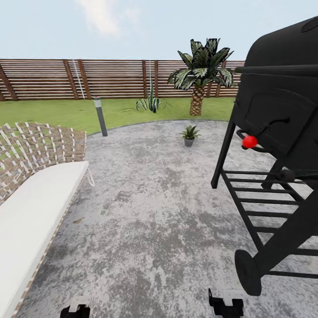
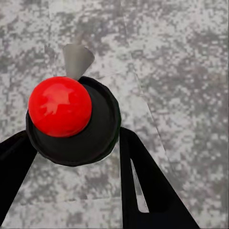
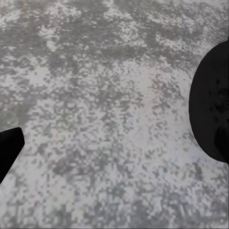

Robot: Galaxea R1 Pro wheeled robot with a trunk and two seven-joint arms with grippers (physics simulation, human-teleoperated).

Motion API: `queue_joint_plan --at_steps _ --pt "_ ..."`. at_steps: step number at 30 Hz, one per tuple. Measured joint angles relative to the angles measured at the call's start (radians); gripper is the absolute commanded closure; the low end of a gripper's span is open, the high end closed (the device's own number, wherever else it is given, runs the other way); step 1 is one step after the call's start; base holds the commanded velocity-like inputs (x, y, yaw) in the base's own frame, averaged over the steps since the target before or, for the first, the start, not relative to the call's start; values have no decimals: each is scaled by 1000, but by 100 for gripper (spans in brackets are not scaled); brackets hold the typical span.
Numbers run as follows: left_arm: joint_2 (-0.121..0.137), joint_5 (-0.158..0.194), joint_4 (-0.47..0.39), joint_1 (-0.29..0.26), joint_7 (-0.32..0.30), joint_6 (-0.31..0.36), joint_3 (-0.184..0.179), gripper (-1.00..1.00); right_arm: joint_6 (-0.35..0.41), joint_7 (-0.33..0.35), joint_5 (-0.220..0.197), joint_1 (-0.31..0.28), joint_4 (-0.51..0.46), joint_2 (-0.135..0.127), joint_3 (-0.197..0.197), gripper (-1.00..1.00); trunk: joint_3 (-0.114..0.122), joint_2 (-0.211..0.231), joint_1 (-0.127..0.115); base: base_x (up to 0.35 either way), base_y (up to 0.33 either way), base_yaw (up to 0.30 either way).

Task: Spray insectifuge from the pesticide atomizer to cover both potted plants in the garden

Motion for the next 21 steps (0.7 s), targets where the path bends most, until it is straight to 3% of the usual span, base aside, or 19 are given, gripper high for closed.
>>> queue_joint_plan --at_steps 21 --pt "0 0 0 0 0 0 0 100 0 0 0 0 0 0 0 -100 0 0 0 341 0 0"
